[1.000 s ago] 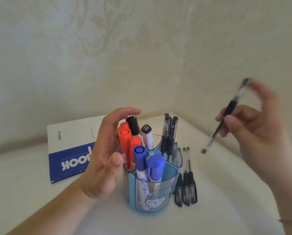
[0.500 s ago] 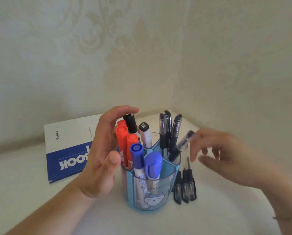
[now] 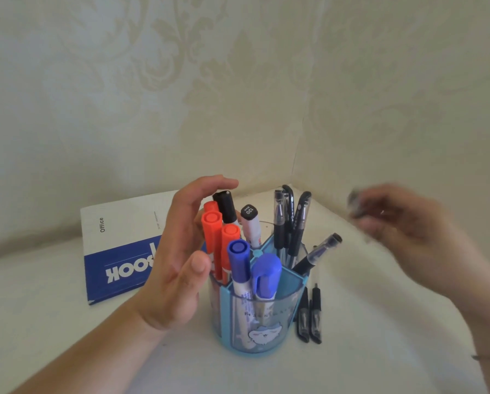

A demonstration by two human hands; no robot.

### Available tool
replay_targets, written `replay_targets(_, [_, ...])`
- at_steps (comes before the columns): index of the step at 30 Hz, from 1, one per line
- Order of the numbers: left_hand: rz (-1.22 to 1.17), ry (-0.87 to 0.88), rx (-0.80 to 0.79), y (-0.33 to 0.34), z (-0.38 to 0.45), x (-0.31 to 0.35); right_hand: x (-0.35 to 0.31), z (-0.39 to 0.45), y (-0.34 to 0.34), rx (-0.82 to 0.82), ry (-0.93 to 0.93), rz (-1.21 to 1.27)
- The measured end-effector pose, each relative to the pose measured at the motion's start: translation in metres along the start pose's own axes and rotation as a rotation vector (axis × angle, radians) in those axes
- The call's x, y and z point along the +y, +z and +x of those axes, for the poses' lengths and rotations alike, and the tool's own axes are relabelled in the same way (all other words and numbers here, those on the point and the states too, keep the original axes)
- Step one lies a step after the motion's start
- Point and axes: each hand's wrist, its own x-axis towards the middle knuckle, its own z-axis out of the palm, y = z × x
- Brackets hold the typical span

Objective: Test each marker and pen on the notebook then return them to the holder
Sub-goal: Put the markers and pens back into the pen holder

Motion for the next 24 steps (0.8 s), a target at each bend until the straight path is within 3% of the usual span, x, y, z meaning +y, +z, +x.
replay_targets(3, [0.011, -0.002, 0.005, 0.0, 0.0, 0.0, -0.022, 0.001, 0.012, 0.292, -0.133, 0.563])
replay_targets(7, [0.017, -0.014, 0.023, 0.0, -0.001, -0.002, -0.04, -0.002, 0.028, 0.272, -0.179, 0.644])
replay_targets(12, [0.007, -0.004, 0.005, 0.0, -0.001, 0.0, -0.037, -0.006, 0.04, 0.027, -0.208, 0.116])
replay_targets(15, [0.009, -0.024, 0.008, 0.0, 0.0, -0.002, -0.025, -0.005, 0.027, -0.011, -0.076, 0.152])
replay_targets(19, [-0.004, 0.004, -0.036, 0.003, 0.001, 0.001, 0.004, -0.011, 0.016, -0.688, 0.069, -0.318])
replay_targets(20, [0.004, -0.016, -0.018, 0.001, 0.002, 0.001, 0.008, -0.013, 0.018, -0.793, 0.106, -0.356])
replay_targets(24, [0.071, -0.003, 0.042, -0.004, 0.0, 0.002, 0.008, -0.012, 0.025, -0.811, 0.135, -0.502])
